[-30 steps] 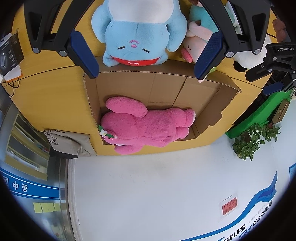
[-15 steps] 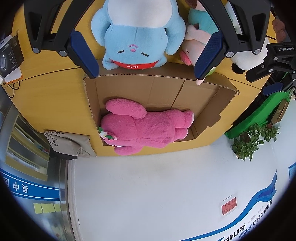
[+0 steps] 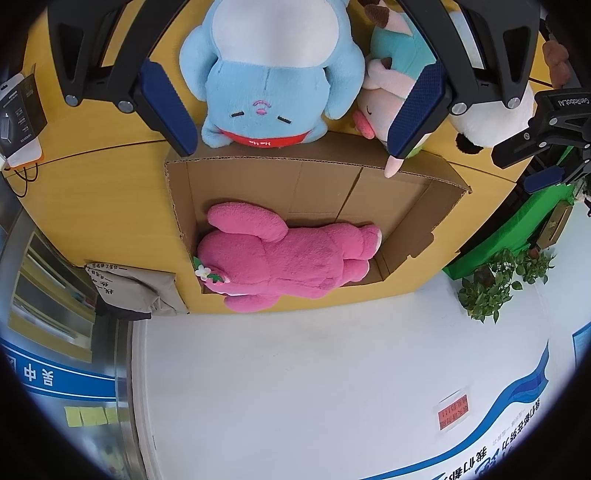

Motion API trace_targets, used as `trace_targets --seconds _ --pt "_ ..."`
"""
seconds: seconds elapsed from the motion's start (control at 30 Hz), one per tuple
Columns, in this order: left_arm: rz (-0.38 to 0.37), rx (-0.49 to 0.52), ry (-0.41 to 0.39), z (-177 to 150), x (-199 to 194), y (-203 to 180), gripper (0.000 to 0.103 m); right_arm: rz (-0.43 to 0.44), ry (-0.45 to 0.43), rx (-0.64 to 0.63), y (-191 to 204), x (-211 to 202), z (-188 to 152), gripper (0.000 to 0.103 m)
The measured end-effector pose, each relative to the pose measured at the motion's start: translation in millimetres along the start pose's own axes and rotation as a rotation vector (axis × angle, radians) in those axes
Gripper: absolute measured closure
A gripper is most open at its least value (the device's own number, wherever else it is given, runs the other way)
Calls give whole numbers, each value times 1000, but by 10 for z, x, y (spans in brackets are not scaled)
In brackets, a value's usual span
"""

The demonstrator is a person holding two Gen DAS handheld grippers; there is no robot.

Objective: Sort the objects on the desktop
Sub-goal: 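Open both grippers and withdraw them from the pink bear, then move both grippers onto the light-blue cat and close on it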

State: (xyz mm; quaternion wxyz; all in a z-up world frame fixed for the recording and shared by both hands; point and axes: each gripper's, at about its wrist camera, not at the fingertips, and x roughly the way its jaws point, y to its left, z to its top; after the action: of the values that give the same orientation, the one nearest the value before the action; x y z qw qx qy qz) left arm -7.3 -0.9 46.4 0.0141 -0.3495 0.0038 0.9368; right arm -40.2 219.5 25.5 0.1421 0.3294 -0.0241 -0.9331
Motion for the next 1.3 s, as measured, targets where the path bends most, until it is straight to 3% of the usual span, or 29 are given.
trace_targets --seconds 0.17,0.37,0.57,0.67,0.8,0.97,1.13,1.17,1.23,1.27,1.3 --pt "-39 -5 19 -11 33 -78 0 25 -4 6 -71 -56 -11 0" --pt "-239 -11 99 -83 163 -353 0 30 -3 17 -505 -236 -62 0" --pt "-422 -10 218 -240 459 -917 0 15 131 37 -1055 -151 -312 0" --pt "-463 19 271 -313 667 -1245 0 14 238 -3 -1126 89 -490 5" --pt "-349 37 307 -336 930 -1315 6 82 331 -36 -1135 435 -639 14" --pt "-284 12 332 -299 1115 -1086 13 135 366 31 -1332 776 -620 18" --pt "-272 84 366 -310 1251 -1107 23 180 436 31 -1311 1023 -737 42" --pt "-273 93 371 -312 1259 -1111 28 194 438 31 -1289 1020 -742 47" --pt "-272 120 380 -321 1269 -1134 44 235 435 21 -1242 1011 -757 71" --pt "-267 136 384 -316 1278 -1134 63 242 431 19 -1224 999 -764 72" --pt "-265 150 388 -327 1281 -1142 73 236 424 14 -1208 985 -769 73"
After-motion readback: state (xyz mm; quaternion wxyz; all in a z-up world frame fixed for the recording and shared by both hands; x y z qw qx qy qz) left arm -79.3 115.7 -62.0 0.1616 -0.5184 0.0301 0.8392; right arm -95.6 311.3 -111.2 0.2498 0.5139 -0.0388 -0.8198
